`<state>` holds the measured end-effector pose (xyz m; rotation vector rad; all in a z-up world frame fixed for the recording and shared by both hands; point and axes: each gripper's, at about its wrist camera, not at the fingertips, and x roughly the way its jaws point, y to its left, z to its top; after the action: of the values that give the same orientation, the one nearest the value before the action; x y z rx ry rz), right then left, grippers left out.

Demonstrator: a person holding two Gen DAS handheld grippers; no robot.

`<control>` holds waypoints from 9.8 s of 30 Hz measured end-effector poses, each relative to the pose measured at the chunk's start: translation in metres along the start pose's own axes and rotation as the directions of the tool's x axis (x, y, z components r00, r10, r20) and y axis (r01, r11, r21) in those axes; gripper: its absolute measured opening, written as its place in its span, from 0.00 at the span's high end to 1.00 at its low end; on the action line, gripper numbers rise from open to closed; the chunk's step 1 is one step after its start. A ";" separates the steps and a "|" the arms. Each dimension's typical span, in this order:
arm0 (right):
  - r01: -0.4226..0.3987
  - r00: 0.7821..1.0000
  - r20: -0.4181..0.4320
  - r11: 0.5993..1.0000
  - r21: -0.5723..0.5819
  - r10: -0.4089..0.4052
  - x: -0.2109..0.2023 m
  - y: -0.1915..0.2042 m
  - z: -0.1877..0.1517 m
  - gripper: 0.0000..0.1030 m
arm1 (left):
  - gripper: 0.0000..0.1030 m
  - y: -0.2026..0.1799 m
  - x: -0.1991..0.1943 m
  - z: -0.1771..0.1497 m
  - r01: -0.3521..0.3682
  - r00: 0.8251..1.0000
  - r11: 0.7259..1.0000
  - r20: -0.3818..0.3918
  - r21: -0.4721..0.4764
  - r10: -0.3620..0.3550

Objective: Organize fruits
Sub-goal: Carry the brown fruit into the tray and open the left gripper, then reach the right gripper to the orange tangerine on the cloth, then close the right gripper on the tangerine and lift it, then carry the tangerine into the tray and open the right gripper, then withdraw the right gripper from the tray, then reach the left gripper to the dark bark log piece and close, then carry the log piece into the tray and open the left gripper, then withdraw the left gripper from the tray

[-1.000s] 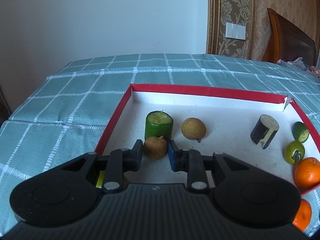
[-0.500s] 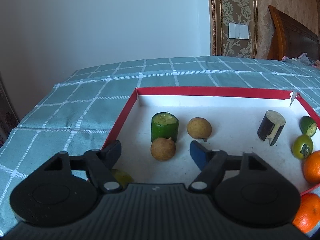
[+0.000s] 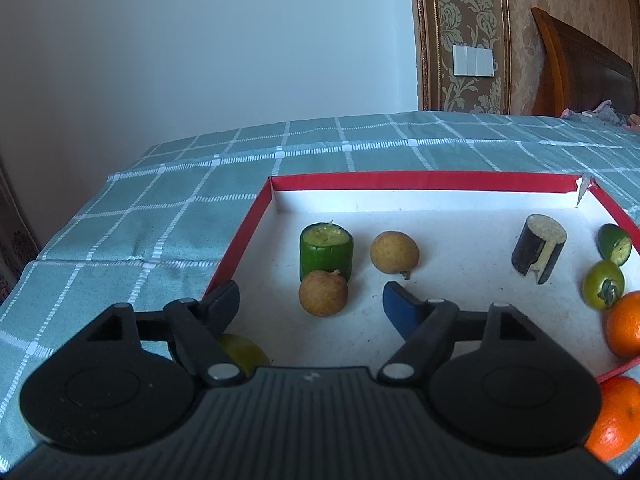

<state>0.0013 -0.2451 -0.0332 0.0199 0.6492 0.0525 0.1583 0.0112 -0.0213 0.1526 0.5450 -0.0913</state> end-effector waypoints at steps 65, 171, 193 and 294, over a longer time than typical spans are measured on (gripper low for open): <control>-0.184 0.971 0.138 0.980 -0.075 0.193 -0.009 0.076 0.042 0.58 | 0.00 0.062 -0.059 -0.055 0.020 0.994 0.989 -0.103 -0.145 -0.035; -0.066 0.991 0.118 0.993 0.095 0.055 -0.003 -0.011 0.010 0.19 | 0.00 -0.032 -0.119 -0.051 0.161 0.986 0.987 0.035 -0.013 -0.161; -0.048 0.996 0.077 0.990 0.135 0.038 0.003 -0.020 0.009 0.19 | 0.38 -0.051 -0.082 -0.050 0.142 0.988 0.989 -0.058 -0.046 -0.145; -0.044 0.998 0.053 0.990 0.133 0.037 0.008 -0.018 0.009 0.13 | 0.14 -0.025 -0.031 -0.009 0.061 0.998 0.998 -0.005 -0.027 -0.061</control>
<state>0.0137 -0.2625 -0.0318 0.1639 0.6011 0.0469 0.1247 -0.0107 -0.0156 0.1105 0.5566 -0.1431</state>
